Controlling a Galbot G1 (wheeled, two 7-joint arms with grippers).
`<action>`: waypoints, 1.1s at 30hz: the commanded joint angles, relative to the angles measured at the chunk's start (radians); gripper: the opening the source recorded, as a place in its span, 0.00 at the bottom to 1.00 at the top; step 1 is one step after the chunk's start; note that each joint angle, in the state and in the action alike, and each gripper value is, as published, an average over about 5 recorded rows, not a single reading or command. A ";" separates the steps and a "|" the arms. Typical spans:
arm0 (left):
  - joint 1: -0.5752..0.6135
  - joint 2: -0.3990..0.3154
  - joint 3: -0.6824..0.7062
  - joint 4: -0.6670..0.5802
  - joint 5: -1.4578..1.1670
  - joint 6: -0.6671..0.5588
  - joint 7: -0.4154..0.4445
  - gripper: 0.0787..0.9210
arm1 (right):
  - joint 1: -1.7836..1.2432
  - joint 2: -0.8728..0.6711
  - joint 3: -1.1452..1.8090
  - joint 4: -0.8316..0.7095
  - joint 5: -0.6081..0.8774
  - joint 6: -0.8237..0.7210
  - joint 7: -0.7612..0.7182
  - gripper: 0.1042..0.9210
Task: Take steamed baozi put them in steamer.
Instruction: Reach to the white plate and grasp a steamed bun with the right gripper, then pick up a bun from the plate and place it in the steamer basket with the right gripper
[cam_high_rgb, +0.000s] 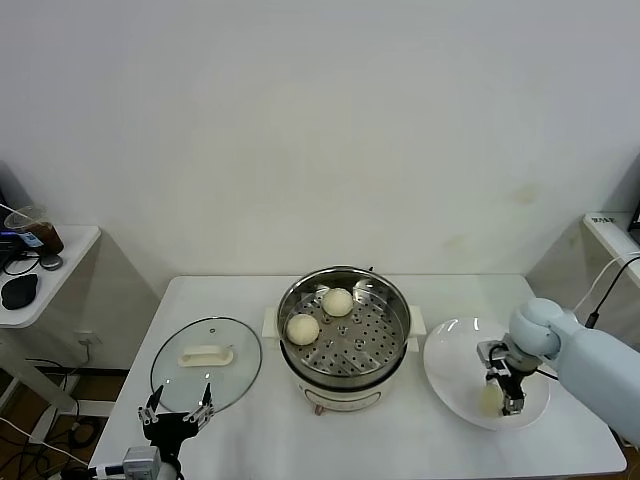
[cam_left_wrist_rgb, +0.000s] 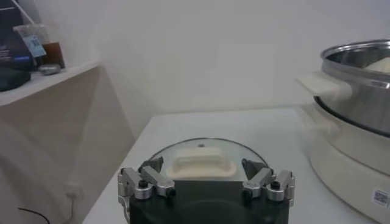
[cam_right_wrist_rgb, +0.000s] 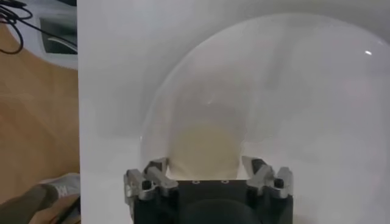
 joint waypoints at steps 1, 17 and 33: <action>-0.003 0.000 0.003 0.005 0.001 0.000 0.000 0.88 | 0.003 -0.006 0.013 -0.003 0.008 0.000 -0.005 0.61; -0.030 -0.011 0.012 0.011 0.013 -0.018 -0.018 0.88 | 0.742 0.127 -0.398 -0.014 0.320 -0.044 -0.013 0.52; -0.012 -0.011 0.005 -0.027 0.022 -0.035 -0.030 0.88 | 1.016 0.556 -0.696 -0.186 0.629 0.677 0.040 0.51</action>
